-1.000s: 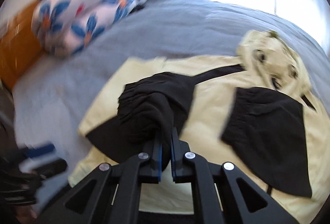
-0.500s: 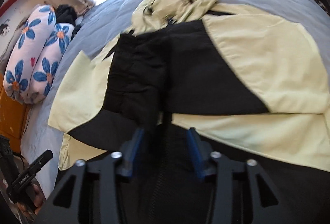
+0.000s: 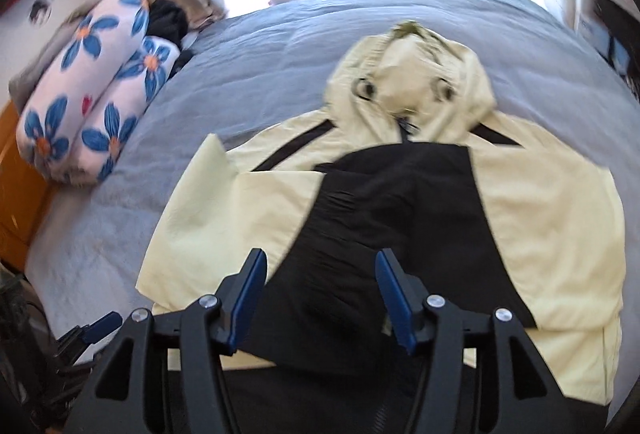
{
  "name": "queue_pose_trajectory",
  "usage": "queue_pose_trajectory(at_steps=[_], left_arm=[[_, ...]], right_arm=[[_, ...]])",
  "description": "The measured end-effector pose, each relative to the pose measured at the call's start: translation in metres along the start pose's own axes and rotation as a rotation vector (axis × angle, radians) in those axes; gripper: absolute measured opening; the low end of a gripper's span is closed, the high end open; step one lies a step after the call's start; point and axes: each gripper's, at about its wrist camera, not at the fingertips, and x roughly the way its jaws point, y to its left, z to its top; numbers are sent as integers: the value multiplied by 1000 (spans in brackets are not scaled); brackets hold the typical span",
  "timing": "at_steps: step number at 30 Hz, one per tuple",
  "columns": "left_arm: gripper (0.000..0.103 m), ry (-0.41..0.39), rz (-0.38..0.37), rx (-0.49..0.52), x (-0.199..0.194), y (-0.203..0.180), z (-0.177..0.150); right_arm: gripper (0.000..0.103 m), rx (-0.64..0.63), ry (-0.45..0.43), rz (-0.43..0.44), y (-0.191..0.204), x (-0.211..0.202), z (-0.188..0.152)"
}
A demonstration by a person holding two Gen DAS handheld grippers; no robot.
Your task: Fold large clothes
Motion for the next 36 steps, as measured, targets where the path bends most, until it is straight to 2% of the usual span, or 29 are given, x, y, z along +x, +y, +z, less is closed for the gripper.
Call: queue_pose_trajectory(at_steps=[2,9,14,17,18,19,20,21,23,25,27,30,33,36], left_arm=[[67,5,-1,-3,2,0,1],[67,15,-14,-37,8,8,3],[67,36,-27,-52,15,8,1],[67,39,-24,-48,15,7,0],[67,38,-22,-43,15,6,0],[67,37,-22,-44,15,6,0],[67,36,-18,-41,14,5,0],[67,35,-15,-40,14,5,0],[67,31,-9,-36,13,3,0],[67,26,-1,-27,12,1,1],[67,20,12,-12,11,-2,3],[67,15,33,11,12,-6,5],[67,11,45,30,14,-9,7],[67,12,56,47,21,-14,13]], right_arm=[[57,-2,31,-9,4,18,2],[57,27,166,-186,-7,82,-4],[63,-30,190,-270,-1,103,-8],[63,-70,179,-265,-2,103,-10],[63,-76,175,-246,-5,102,-10],[57,-80,171,-236,-6,99,-11],[44,-89,166,-223,-10,95,-11],[38,-95,166,-213,-12,93,-10],[29,-95,174,-179,-17,83,-7],[25,-95,138,-122,-17,62,2],[24,-89,50,-51,-23,29,15],[24,-49,-77,10,-41,-16,32],[24,7,-144,4,-74,-39,44],[25,112,-128,-60,-122,-42,35]])
